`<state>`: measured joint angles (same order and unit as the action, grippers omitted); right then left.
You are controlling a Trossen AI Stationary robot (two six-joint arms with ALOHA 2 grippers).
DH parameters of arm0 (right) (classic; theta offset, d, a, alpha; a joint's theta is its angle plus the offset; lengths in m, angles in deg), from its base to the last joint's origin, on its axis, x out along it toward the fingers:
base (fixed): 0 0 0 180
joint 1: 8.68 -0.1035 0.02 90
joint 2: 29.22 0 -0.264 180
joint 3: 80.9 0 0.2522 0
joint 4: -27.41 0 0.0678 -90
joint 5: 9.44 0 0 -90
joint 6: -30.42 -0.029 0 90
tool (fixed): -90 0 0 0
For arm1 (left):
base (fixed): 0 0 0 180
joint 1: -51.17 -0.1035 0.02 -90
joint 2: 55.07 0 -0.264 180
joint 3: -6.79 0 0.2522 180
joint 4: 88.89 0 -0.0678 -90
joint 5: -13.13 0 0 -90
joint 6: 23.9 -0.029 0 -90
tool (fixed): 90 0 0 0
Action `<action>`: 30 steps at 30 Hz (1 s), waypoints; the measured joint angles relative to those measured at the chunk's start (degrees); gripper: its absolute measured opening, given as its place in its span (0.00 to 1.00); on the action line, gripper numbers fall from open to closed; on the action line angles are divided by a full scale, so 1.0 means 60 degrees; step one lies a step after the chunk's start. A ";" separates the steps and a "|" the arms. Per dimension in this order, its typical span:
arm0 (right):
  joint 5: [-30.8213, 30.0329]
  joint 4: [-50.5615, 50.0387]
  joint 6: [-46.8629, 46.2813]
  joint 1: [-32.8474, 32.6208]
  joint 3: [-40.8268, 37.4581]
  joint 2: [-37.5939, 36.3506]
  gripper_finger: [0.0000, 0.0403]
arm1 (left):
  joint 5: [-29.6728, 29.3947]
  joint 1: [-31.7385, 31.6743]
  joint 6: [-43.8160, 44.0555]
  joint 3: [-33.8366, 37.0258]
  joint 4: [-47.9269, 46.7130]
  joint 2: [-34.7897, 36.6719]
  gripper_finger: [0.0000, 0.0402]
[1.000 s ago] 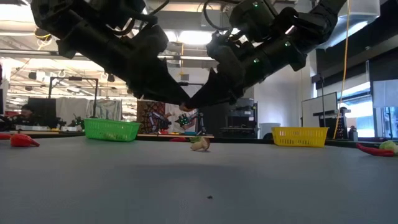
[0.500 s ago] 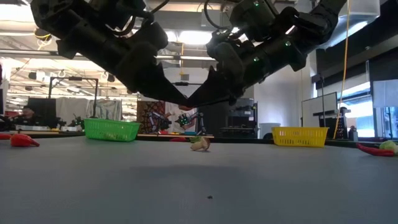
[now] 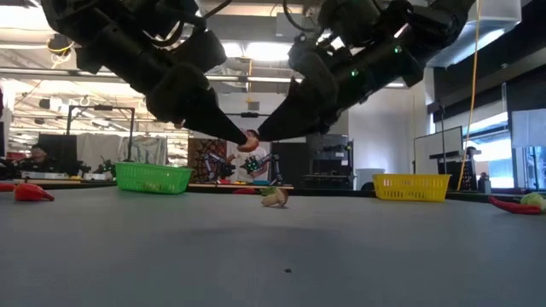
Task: Sort produce into baskets
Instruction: Put the brown mushroom into the green bin
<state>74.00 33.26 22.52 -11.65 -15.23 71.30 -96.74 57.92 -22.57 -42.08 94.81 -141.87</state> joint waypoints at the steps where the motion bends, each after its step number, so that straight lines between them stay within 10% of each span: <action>1: -0.0002 -0.0206 -0.0132 0.0000 0.0003 -0.0098 0.52 | -0.0001 -0.0065 -0.0036 0.0001 -0.0360 0.0179 0.06; 15: 0.0013 -0.2232 -0.1258 -0.0004 -0.0006 -0.0274 0.51 | -0.0021 -0.1811 -0.0543 0.0294 -0.2514 0.2315 0.06; 30: -0.0737 -0.2520 -0.1367 0.0011 -0.0008 -0.0270 0.51 | -0.0059 -0.6227 0.0359 0.0521 -0.2901 0.3455 0.07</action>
<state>69.58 18.13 14.32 -11.58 -15.28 69.68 -97.09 20.56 -20.41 -38.96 77.41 -121.14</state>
